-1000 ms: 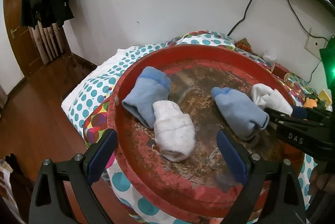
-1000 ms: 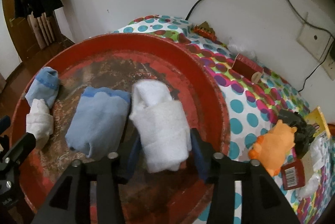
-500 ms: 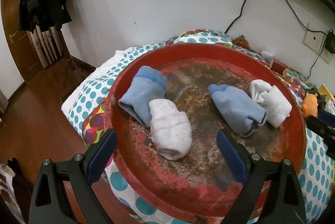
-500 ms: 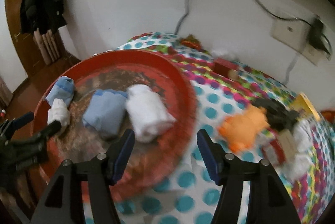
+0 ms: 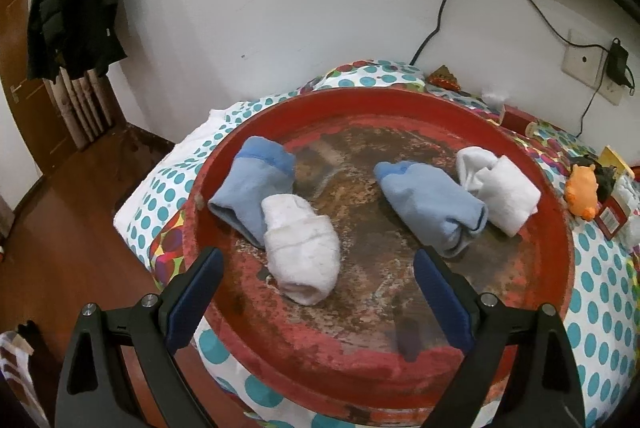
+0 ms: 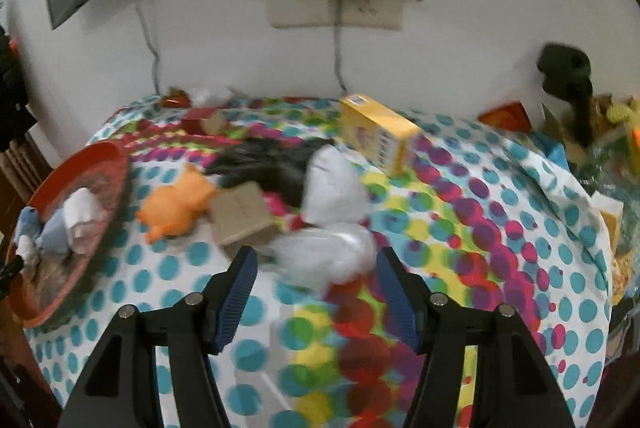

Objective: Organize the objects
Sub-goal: 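Carry the white rolled towel onto the red tray and release with right gripper, then grasp the white plastic bag with the right gripper while the left grasps the MARUBI box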

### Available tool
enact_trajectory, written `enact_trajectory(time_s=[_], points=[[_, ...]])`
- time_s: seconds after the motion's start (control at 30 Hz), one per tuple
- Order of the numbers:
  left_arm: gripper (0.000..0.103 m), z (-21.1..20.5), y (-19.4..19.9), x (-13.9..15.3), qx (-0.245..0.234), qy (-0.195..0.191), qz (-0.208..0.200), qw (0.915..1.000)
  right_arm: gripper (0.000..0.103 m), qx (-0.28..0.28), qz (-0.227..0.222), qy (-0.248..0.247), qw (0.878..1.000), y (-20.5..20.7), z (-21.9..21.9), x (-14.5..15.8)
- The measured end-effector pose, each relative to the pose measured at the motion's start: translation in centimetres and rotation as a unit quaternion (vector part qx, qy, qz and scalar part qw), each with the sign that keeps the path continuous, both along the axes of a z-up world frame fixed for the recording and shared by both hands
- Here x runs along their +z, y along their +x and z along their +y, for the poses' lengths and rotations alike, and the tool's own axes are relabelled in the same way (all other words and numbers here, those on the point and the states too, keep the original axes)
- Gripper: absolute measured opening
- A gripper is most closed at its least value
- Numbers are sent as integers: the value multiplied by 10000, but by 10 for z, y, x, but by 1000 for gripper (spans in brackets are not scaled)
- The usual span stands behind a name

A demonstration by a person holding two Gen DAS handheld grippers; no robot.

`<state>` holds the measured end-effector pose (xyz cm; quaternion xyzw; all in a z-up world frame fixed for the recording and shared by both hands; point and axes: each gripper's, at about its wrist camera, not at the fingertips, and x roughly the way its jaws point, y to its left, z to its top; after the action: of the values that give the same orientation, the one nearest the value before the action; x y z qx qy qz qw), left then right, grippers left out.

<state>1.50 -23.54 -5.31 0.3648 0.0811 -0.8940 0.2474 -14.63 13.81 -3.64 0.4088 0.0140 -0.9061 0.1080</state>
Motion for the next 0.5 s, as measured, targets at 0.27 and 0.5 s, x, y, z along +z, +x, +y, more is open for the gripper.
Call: enact_trajectory(time_s=[0.27, 0.5], points=[[95, 7, -3, -2, -71, -192, -135, 9997, 64, -126, -237, -110, 9996, -29, -4, -31], [95, 14, -7, -5, -205, -276, -206, 9992, 64, -166, -187, 248, 9994, -39, -11, -43]])
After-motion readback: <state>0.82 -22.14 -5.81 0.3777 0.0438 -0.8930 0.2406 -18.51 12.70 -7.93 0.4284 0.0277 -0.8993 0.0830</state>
